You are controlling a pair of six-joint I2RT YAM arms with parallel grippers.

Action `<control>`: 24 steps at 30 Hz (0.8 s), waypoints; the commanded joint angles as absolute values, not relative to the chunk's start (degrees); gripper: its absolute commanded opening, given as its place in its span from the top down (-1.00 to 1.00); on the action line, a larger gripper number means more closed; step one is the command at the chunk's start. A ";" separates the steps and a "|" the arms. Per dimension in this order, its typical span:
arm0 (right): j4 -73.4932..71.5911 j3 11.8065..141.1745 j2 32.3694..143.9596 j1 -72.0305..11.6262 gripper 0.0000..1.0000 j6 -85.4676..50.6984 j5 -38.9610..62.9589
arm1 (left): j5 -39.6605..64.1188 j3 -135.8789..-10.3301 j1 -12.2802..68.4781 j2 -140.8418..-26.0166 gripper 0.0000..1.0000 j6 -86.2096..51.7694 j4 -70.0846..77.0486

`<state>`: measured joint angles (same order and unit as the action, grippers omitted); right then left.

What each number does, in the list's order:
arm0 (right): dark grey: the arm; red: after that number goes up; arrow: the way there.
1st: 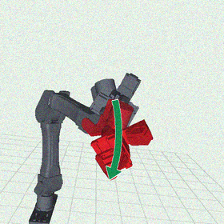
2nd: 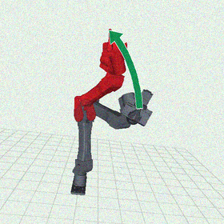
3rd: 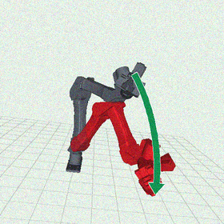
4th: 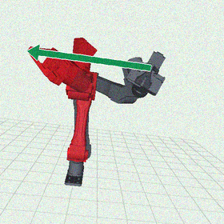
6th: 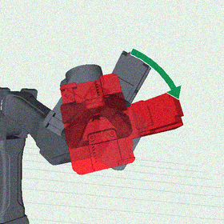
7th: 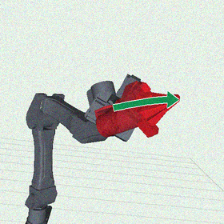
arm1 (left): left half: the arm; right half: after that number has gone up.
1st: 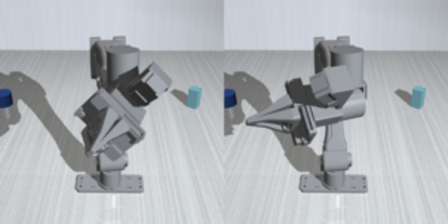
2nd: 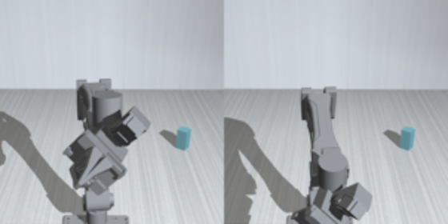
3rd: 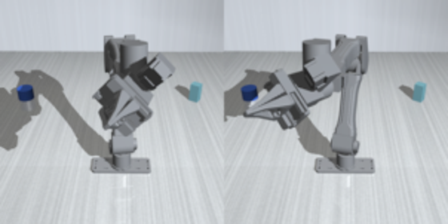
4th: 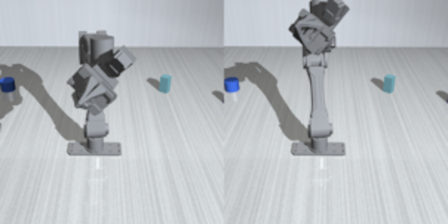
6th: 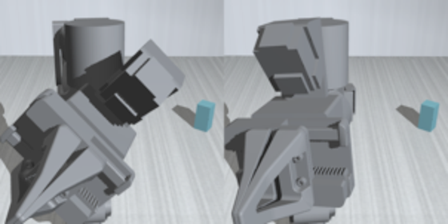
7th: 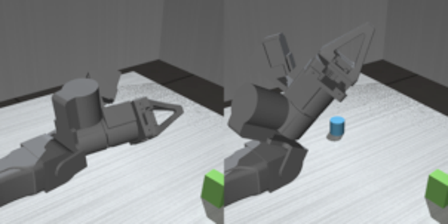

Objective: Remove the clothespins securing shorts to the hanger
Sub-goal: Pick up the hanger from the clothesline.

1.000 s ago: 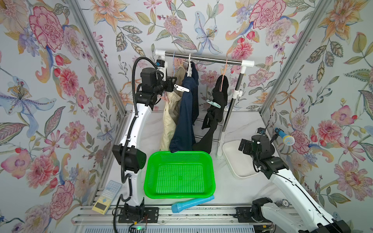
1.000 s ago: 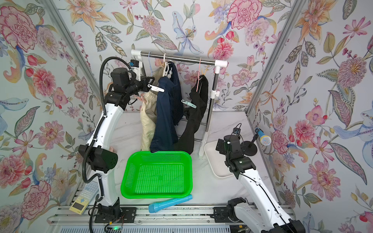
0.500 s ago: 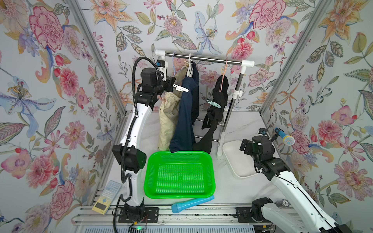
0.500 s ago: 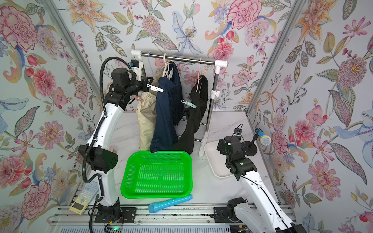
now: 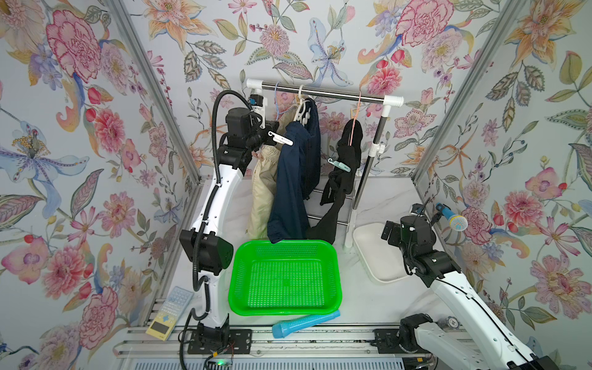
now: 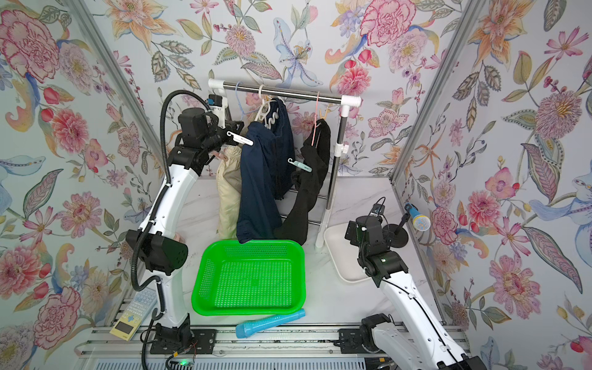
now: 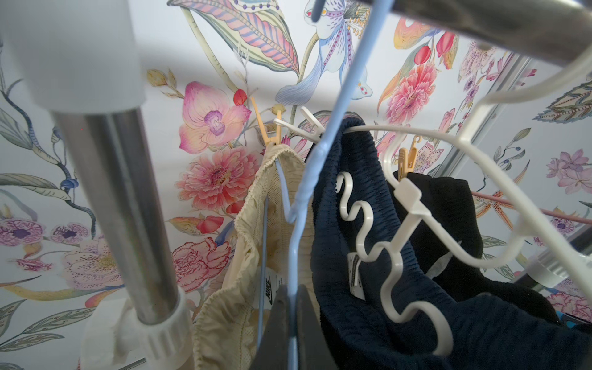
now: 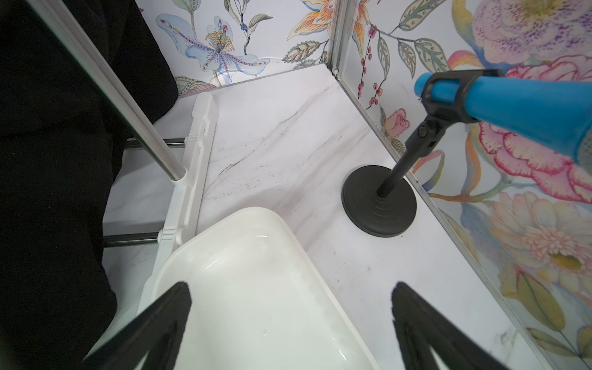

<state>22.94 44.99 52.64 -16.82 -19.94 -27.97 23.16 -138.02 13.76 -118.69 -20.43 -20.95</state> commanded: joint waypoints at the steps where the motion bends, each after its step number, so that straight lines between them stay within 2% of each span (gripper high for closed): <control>1: 23.47 44.56 52.16 -17.29 -0.98 -19.48 -29.18 | 21.35 -138.18 14.41 -114.79 1.00 -21.04 -12.31; 11: 23.36 44.31 52.01 -17.25 -0.98 -19.67 -28.78 | 20.57 -136.78 14.38 -111.54 1.00 -20.96 -10.02; 24: 23.12 44.38 50.97 -17.31 -0.98 -20.36 -27.97 | 18.23 -125.48 14.36 -103.75 1.00 -18.18 -10.48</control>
